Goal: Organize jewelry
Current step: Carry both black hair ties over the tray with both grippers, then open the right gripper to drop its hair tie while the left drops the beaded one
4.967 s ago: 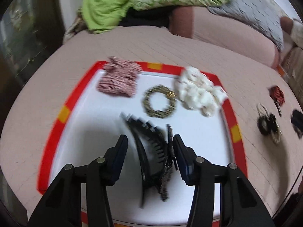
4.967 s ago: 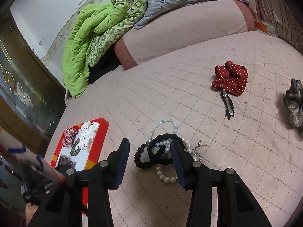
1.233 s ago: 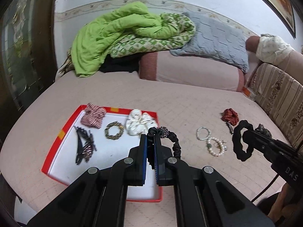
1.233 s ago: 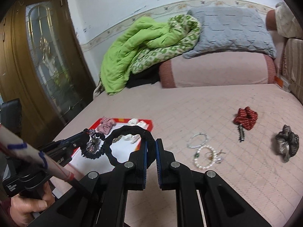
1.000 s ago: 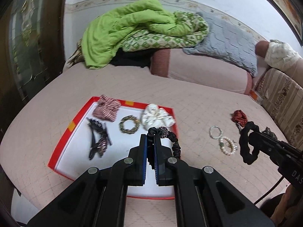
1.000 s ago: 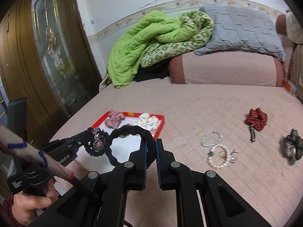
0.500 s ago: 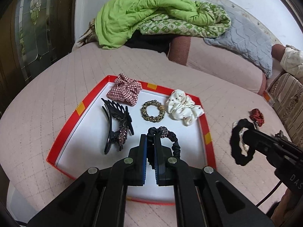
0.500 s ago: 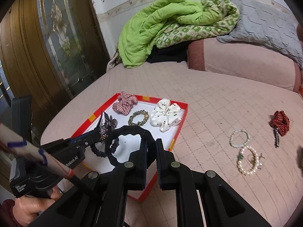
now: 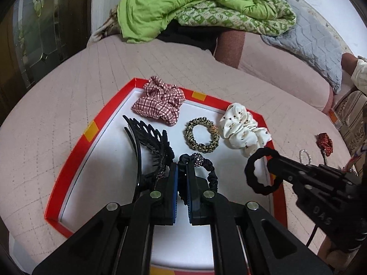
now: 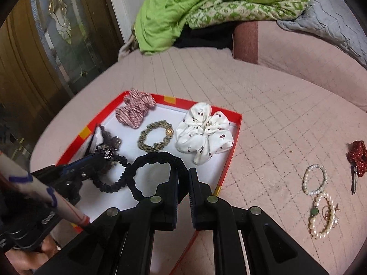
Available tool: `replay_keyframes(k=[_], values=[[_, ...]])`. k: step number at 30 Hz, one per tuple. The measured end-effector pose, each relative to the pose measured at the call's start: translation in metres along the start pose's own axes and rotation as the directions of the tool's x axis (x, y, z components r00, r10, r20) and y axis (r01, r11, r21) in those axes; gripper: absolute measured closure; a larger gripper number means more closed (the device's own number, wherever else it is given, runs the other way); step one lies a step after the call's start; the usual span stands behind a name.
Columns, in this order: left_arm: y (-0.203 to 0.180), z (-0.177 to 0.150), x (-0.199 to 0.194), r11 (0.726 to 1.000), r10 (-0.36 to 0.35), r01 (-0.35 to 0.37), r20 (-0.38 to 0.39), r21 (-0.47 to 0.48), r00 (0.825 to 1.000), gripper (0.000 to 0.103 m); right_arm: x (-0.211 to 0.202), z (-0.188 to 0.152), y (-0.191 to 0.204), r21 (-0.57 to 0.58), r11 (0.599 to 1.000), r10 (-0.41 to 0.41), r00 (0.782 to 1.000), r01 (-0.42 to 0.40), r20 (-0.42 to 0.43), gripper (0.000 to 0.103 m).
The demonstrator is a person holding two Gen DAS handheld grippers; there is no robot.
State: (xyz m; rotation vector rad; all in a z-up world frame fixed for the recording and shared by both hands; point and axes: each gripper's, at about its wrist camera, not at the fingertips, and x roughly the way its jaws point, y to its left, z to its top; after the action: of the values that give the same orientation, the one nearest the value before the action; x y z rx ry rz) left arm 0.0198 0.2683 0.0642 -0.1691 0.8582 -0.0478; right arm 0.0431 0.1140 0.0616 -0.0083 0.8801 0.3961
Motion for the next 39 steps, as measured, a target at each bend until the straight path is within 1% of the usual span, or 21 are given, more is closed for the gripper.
replay_keyframes(k=[3, 6, 15, 17, 19, 21, 23, 24, 25, 26, 27, 28, 29, 30, 31, 34, 36, 39], values=[[0.003, 0.003, 0.006, 1.0, 0.001, -0.001, -0.012, -0.007, 1.0, 0.097, 0.015, 0.002, -0.003, 0.008, 1.0, -0.01, 0.999, 0.01, -0.039, 0.093], [0.007, 0.006, 0.01, 1.0, 0.004, -0.004, -0.019, -0.022, 1.0, 0.097, 0.025, 0.003, -0.007, 0.024, 0.999, -0.025, 0.998, 0.026, -0.06, 0.093], [0.006, 0.003, 0.02, 1.0, 0.015, -0.015, -0.056, -0.005, 0.998, 0.096, 0.039, 0.003, -0.012, 0.043, 0.999, -0.007, 0.995, 0.012, -0.102, 0.092], [0.006, 0.003, 0.02, 1.0, 0.019, -0.019, -0.055, -0.007, 0.998, 0.096, 0.04, 0.004, -0.011, 0.04, 0.999, 0.0, 0.993, 0.005, -0.12, 0.088], [0.006, 0.003, 0.02, 1.0, 0.019, -0.02, -0.057, -0.007, 0.998, 0.096, 0.038, 0.006, -0.012, 0.041, 0.999, -0.001, 0.993, 0.006, -0.114, 0.075], [0.005, 0.004, 0.02, 1.0, 0.018, -0.018, -0.058, -0.008, 0.998, 0.095, 0.035, 0.008, -0.011, 0.038, 0.999, 0.003, 0.994, 0.001, -0.108, 0.07], [0.006, 0.004, 0.018, 1.0, 0.016, -0.016, -0.053, -0.009, 0.998, 0.094, 0.028, 0.009, -0.011, 0.037, 0.999, 0.012, 0.995, -0.008, -0.1, 0.07], [0.006, 0.004, 0.017, 1.0, 0.014, -0.015, -0.048, -0.011, 0.999, 0.093, 0.026, 0.01, -0.011, 0.037, 0.999, 0.015, 0.995, -0.012, -0.094, 0.07], [0.006, 0.004, 0.015, 1.0, 0.011, -0.012, -0.042, -0.014, 0.999, 0.087, 0.022, 0.011, -0.011, 0.039, 0.999, 0.022, 0.996, -0.019, -0.088, 0.07], [0.005, 0.004, 0.014, 1.0, 0.007, -0.008, -0.036, -0.017, 0.999, 0.077, 0.017, 0.012, -0.012, 0.045, 0.999, 0.033, 0.996, -0.029, -0.079, 0.07], [0.005, 0.004, 0.013, 1.0, 0.003, -0.004, -0.029, -0.019, 1.0, 0.072, 0.013, 0.012, -0.013, 0.05, 0.998, 0.039, 0.997, -0.035, -0.073, 0.069], [0.004, 0.004, 0.011, 1.0, 0.005, -0.006, -0.019, -0.018, 1.0, 0.062, 0.008, 0.013, -0.014, 0.056, 0.997, 0.048, 0.997, -0.044, -0.066, 0.067], [0.003, 0.004, 0.009, 1.0, 0.01, -0.01, -0.012, -0.017, 1.0, 0.056, 0.004, 0.013, -0.016, 0.061, 0.997, 0.056, 0.997, -0.053, -0.061, 0.063], [0.001, 0.005, 0.007, 1.0, 0.015, -0.015, -0.003, -0.014, 1.0, 0.056, 0.0, 0.012, -0.017, 0.066, 0.996, 0.063, 0.996, -0.059, -0.057, 0.057], [0.0, 0.005, 0.006, 1.0, 0.018, -0.018, 0.004, -0.011, 1.0, 0.056, -0.003, 0.011, -0.019, 0.07, 0.996, 0.067, 0.996, -0.064, -0.053, 0.055], [-0.001, 0.005, 0.002, 1.0, 0.003, -0.003, 0.019, -0.013, 1.0, 0.056, -0.014, 0.007, -0.027, 0.093, 0.992, 0.087, 0.995, -0.082, -0.043, 0.055], [-0.004, 0.005, -0.001, 1.0, 0.002, -0.002, 0.032, -0.01, 0.999, 0.055, -0.025, 0.002, -0.037, 0.125, 0.985, 0.12, 0.992, -0.116, -0.027, 0.055], [-0.012, 0.003, -0.006, 0.999, -0.03, 0.029, 0.051, 0.012, 0.998, 0.055, -0.04, -0.006, -0.051, 0.158, 0.977, 0.143, 0.99, -0.142, 0.007, 0.055]])
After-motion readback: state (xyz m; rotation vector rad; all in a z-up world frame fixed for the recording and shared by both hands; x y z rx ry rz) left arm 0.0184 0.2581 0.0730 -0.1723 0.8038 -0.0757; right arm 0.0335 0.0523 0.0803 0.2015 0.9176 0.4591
